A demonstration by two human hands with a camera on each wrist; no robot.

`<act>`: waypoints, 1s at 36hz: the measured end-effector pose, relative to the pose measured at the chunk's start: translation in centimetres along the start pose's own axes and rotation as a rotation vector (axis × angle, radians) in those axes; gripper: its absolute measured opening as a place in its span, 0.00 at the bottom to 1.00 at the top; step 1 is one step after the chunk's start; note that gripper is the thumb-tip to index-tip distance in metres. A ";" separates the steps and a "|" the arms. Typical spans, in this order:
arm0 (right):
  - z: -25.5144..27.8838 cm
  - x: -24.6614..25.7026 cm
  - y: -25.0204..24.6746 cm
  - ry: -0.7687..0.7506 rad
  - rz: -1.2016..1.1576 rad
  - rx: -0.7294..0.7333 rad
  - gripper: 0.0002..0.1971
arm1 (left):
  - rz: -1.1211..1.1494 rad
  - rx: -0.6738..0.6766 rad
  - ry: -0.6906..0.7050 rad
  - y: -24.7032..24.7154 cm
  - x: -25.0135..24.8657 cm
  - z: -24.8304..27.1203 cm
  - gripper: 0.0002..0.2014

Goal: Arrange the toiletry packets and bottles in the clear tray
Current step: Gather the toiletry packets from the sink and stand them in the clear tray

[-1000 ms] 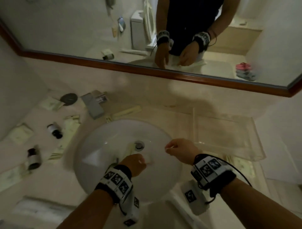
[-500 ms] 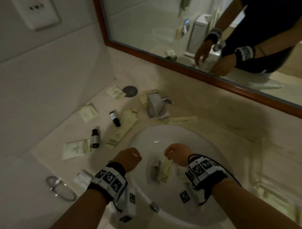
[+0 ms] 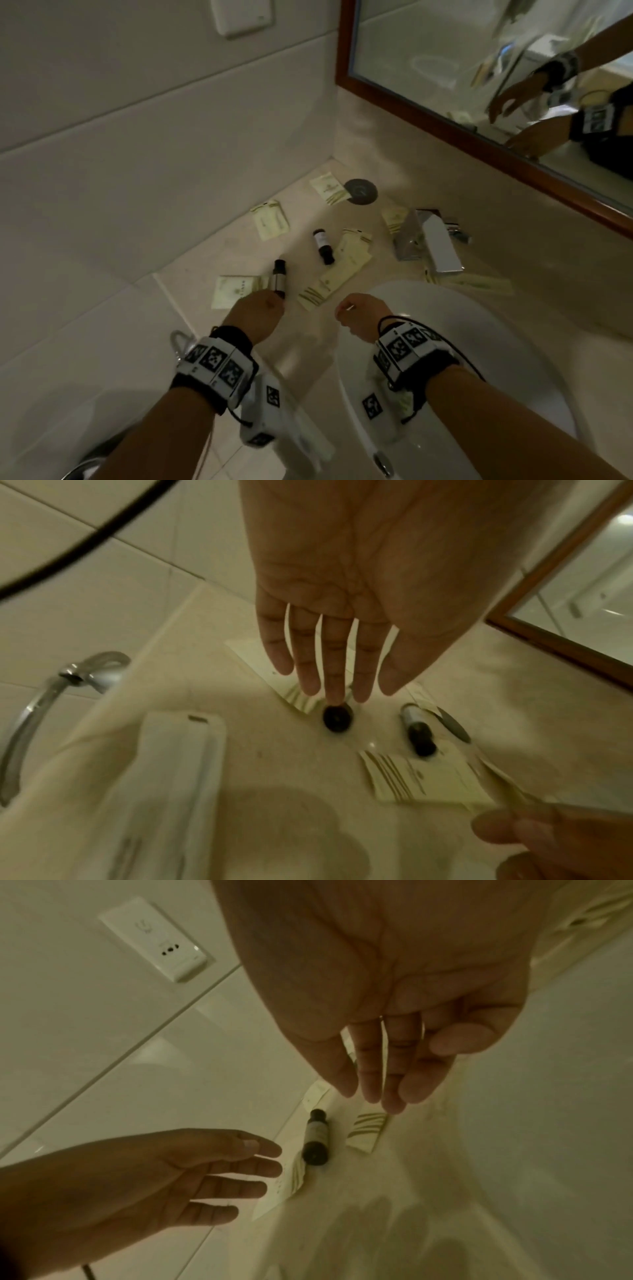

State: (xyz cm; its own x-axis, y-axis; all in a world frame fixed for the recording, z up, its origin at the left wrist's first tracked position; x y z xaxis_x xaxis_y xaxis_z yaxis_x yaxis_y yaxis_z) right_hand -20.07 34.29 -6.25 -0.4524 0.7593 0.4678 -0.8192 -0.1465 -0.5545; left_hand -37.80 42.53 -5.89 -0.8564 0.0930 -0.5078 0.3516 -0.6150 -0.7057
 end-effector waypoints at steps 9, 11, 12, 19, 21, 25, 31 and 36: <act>-0.9 7.5 6.8 -0.171 0.087 0.118 0.15 | 0.087 -0.200 -0.140 -5.4 6.8 -1.7 0.15; -1.4 8.4 8.3 -0.160 0.112 0.110 0.17 | 0.100 -0.208 -0.174 -5.7 8.1 -2.2 0.18; -1.7 8.8 8.9 -0.154 0.127 0.101 0.18 | 0.103 -0.202 -0.193 -5.7 8.7 -2.5 0.20; -3.6 9.7 10.8 -0.103 0.124 -0.027 0.25 | 0.063 -0.162 -0.254 -4.8 10.8 -4.0 0.23; -3.9 9.9 11.0 -0.141 0.147 -0.042 0.25 | 0.052 -0.170 -0.244 -4.7 10.6 -4.4 0.22; -4.4 10.0 11.1 -0.134 0.049 -0.029 0.21 | 0.047 -0.160 -0.213 -4.1 10.2 -4.8 0.18; -4.7 9.0 10.8 -0.059 -0.006 -0.013 0.21 | 0.154 -0.169 -0.182 -3.1 10.1 -4.5 0.08; -3.8 7.4 9.8 -0.072 -0.103 -0.013 0.20 | 0.165 -0.153 -0.132 -2.8 8.6 -3.4 0.06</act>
State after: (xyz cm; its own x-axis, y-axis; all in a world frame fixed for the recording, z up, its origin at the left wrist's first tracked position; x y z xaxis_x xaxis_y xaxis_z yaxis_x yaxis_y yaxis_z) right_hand -30.09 40.91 -10.78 -0.3904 0.7224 0.5707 -0.8583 -0.0614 -0.5094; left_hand -44.88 47.73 -10.02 -0.8212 -0.1081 -0.5604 0.5351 -0.4870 -0.6903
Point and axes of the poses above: each hand's wrist, its own z-axis away from the middle knuckle, its own y-axis out of the palm, x = y × z, the point moved 6 cm from there along -z, towards the middle knuckle, and after that the axes turned 3 degrees about y, right-handed, at the moved point
